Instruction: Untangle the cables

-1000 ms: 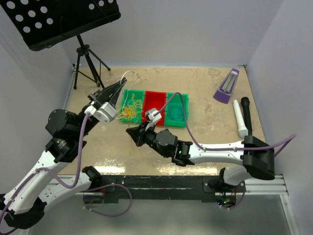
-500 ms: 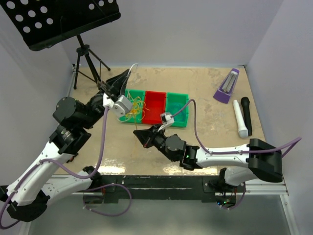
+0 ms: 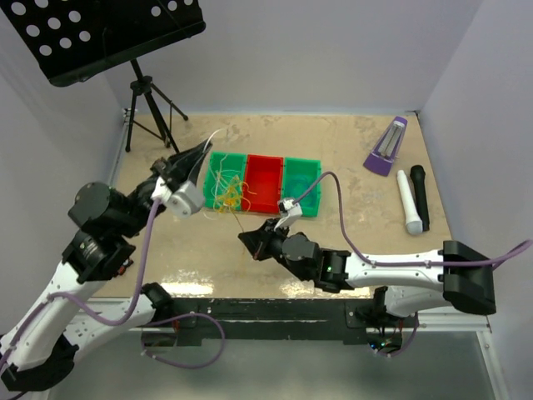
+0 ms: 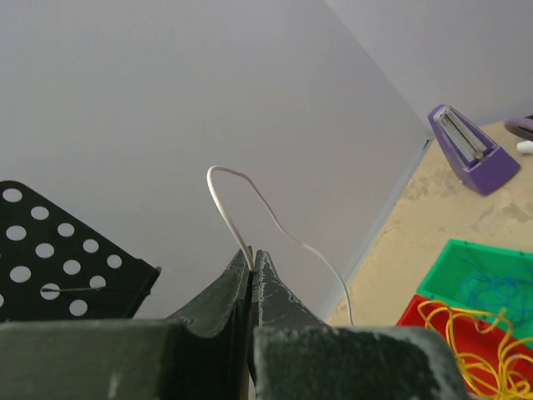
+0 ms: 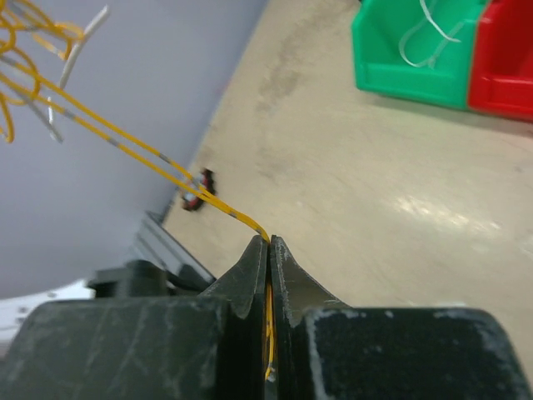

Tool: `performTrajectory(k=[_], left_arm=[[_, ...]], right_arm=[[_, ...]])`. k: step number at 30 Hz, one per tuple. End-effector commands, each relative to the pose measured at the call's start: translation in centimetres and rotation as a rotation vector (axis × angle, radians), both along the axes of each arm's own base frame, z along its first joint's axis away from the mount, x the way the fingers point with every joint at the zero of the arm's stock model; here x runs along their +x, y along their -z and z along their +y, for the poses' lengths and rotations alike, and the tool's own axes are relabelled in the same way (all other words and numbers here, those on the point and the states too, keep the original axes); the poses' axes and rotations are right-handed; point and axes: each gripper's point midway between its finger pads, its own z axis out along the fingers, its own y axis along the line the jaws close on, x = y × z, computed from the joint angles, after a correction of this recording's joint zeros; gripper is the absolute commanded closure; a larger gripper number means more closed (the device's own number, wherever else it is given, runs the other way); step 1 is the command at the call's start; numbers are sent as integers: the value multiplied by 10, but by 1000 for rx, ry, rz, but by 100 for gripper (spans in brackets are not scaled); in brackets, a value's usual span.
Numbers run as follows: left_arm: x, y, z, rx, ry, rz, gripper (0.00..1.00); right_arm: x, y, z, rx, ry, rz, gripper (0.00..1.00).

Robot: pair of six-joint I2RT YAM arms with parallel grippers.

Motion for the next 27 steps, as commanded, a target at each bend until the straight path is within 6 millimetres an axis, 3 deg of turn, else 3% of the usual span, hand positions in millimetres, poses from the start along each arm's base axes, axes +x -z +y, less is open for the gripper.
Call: performTrajectory(k=[1, 4, 10, 18, 20, 23, 27], left_arm=[[-25, 27, 16, -72, 38, 42, 100], [-21, 65, 15, -39, 28, 95, 100], [-21, 73, 10, -38, 49, 128, 100], [-28, 126, -10, -6, 153, 278, 100], [-30, 128, -14, -6, 180, 297, 100], [-29, 123, -17, -12, 187, 291, 100], [-29, 123, -18, -12, 193, 296, 100]], right_arm=[[-9, 55, -40, -338, -11, 15, 100], [-11, 41, -50, -331, -7, 11, 90], [-17, 36, -60, -308, -27, 17, 79], [-20, 45, -61, -327, -35, 33, 80], [-19, 41, -60, -317, -40, 20, 77], [-19, 26, -53, -275, -56, -18, 61], [-19, -12, -44, -182, -81, -97, 49]])
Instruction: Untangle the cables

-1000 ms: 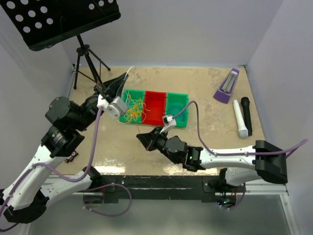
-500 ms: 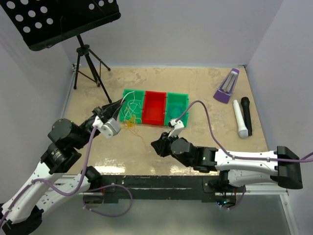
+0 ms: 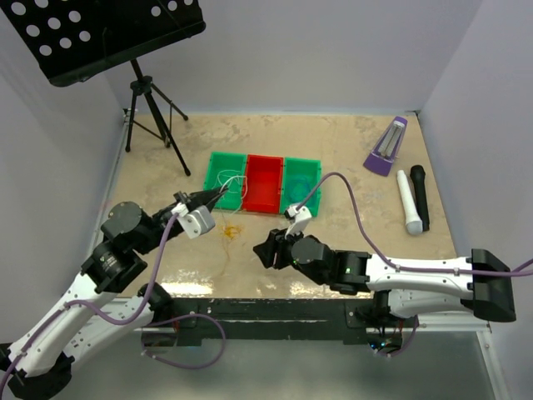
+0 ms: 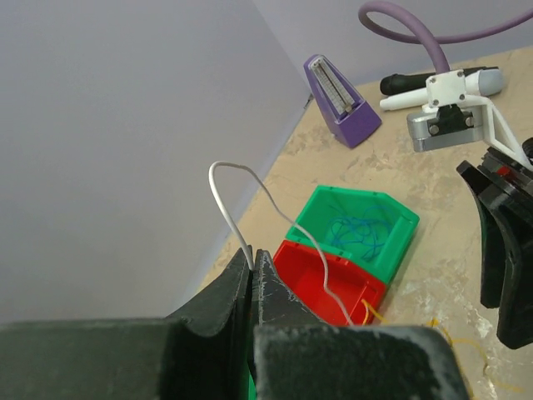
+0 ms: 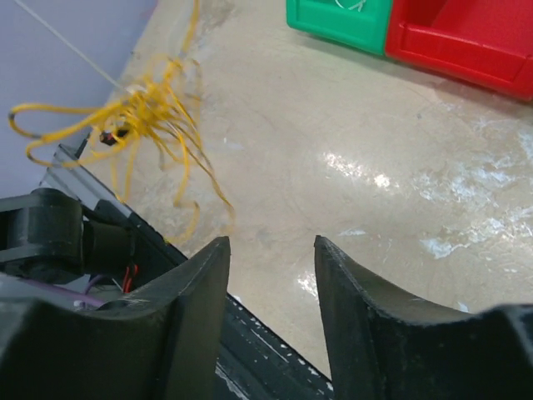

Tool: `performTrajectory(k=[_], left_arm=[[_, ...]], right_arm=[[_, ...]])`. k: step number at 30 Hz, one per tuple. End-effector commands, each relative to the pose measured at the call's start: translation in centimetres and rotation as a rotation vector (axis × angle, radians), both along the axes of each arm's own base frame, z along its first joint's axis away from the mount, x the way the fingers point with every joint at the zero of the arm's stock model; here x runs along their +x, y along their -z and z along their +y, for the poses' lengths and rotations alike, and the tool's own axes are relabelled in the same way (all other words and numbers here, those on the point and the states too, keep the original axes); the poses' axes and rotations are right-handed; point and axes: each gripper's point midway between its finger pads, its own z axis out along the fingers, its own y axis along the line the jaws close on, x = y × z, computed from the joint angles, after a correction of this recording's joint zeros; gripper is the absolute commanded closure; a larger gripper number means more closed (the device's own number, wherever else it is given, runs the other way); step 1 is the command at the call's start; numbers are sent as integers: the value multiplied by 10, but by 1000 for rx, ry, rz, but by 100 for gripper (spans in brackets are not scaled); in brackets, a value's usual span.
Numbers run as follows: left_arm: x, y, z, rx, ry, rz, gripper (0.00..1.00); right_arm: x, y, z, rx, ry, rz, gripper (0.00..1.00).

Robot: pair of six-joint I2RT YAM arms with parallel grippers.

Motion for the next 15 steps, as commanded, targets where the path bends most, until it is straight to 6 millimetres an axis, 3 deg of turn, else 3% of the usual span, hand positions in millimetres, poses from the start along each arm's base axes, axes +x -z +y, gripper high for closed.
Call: performTrajectory(k=[1, 9, 15], left_arm=[[-6, -14, -4, -51, 39, -3, 100], [-8, -10, -8, -58, 61, 17, 100], [-9, -16, -9, -68, 68, 10, 100]], right_arm=[[1, -59, 13, 159, -45, -107, 46], [4, -114, 6, 284, -37, -196, 47], [6, -122, 18, 295, -43, -213, 50]])
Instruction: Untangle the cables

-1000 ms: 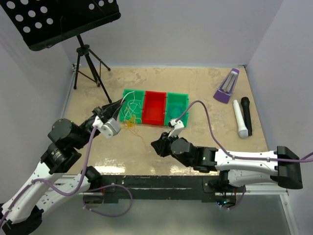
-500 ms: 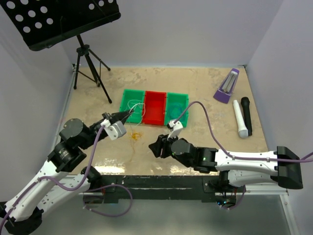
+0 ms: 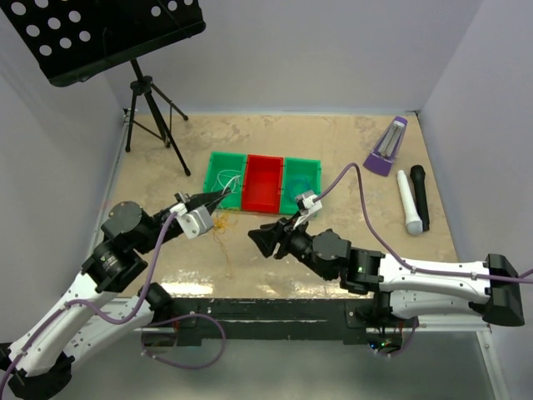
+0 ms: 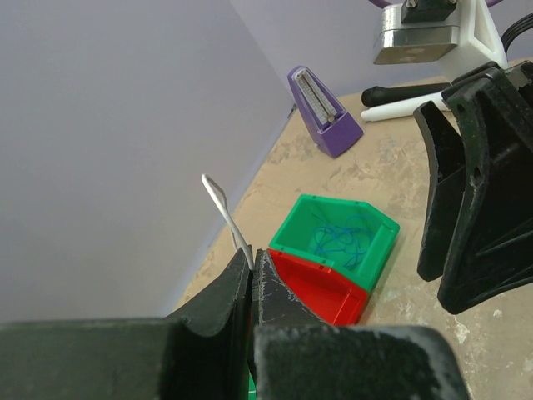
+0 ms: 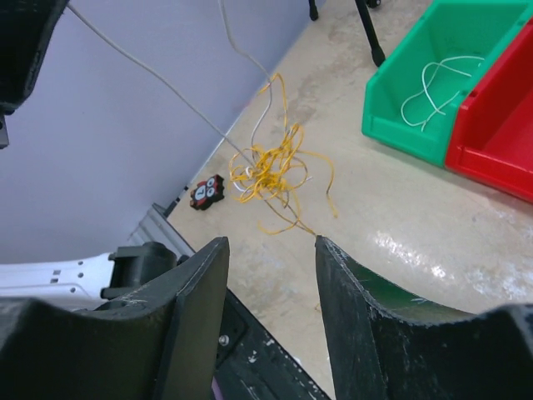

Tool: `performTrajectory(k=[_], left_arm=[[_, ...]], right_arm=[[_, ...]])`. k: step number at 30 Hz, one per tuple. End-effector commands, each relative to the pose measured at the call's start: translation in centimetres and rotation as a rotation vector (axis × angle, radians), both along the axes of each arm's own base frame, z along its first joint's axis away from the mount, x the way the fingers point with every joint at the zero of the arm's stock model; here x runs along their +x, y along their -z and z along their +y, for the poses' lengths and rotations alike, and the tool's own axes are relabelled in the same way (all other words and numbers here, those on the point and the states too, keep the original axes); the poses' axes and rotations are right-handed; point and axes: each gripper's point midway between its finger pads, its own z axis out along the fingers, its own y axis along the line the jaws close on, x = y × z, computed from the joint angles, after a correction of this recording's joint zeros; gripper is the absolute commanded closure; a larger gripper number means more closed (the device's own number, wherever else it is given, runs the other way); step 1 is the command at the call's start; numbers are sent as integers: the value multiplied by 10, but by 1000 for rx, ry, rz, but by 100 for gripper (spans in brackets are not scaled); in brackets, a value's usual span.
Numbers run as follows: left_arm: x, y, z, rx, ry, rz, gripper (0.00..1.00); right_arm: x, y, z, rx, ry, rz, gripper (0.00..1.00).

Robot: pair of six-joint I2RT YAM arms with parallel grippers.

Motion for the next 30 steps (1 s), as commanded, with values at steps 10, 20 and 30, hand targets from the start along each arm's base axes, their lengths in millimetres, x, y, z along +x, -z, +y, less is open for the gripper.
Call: performTrajectory(k=[10, 20, 30], left_arm=[[-3, -23, -1, -60, 13, -30, 100], [-4, -30, 2, -81, 5, -45, 100], [-1, -34, 8, -70, -28, -73, 100]], right_arm=[[7, -43, 44, 60, -37, -81, 57], [20, 11, 33, -88, 74, 25, 100], [26, 49, -12, -162, 226, 117, 100]])
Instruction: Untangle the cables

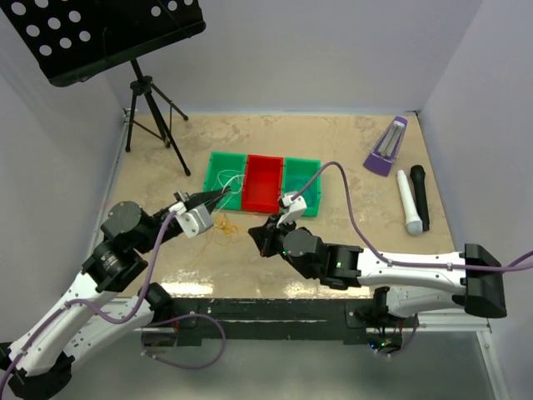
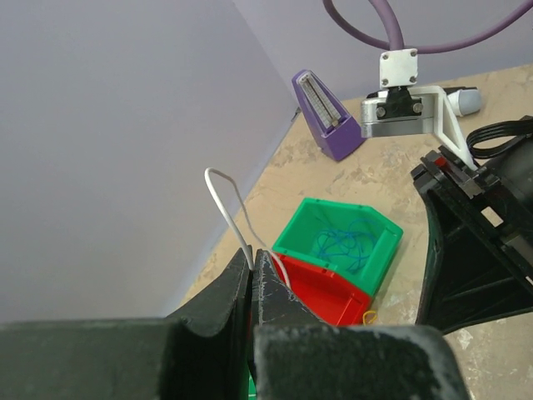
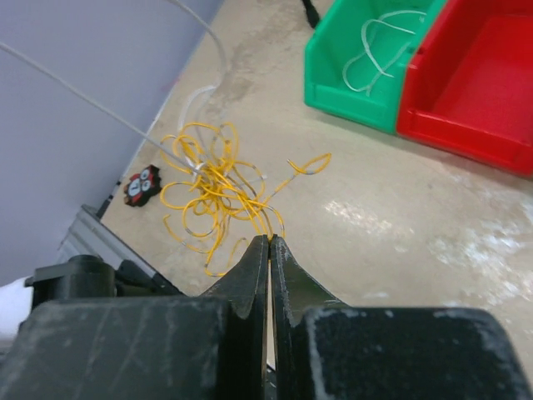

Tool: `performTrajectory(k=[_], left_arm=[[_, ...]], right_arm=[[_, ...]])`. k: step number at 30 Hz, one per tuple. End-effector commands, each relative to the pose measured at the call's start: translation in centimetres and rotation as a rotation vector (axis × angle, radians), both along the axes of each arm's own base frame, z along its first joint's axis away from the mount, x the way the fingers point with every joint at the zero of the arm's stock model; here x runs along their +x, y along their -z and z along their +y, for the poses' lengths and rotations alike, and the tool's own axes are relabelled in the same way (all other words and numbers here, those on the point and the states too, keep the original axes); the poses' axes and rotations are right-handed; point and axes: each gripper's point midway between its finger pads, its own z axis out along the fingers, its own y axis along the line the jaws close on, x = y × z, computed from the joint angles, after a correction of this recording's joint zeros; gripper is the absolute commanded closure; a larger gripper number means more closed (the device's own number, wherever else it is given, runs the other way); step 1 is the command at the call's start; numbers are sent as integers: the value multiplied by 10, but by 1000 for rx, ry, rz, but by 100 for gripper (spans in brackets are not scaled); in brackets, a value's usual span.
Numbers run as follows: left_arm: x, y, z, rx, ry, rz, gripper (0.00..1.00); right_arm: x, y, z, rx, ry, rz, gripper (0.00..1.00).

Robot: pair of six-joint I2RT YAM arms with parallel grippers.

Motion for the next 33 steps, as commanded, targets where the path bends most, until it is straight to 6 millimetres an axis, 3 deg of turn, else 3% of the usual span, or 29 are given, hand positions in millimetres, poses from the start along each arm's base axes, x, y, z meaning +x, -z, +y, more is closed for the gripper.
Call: performTrajectory(k=[1, 5, 10, 15, 20, 24, 27, 30, 33], left_arm=[[-2, -29, 9, -52, -28, -71, 100], [0, -26, 11, -44, -43, -75, 100], [1, -25, 10, -41, -44, -77, 100], [3, -23, 11, -35, -54, -79, 100], [7, -18, 20, -6, -106, -85, 100], [18, 8, 37, 63, -211, -68, 100], [26, 38, 50, 144, -288, -43, 100], [31, 69, 59, 210, -335, -13, 100], [17, 92, 45, 268, -217, 24, 98]], right_arm=[[8, 15, -39, -15, 155, 58, 100], [8, 49, -80, -108, 292, 137, 100], [6, 66, -124, -112, 430, 208, 100], [11, 40, -142, -11, 508, 223, 100], [18, 24, -173, -35, 642, 217, 100], [17, 5, -203, 9, 722, 205, 100], [15, -18, -226, 90, 748, 189, 100], [15, -44, -229, 168, 713, 166, 100], [17, -67, -202, 168, 581, 105, 100]])
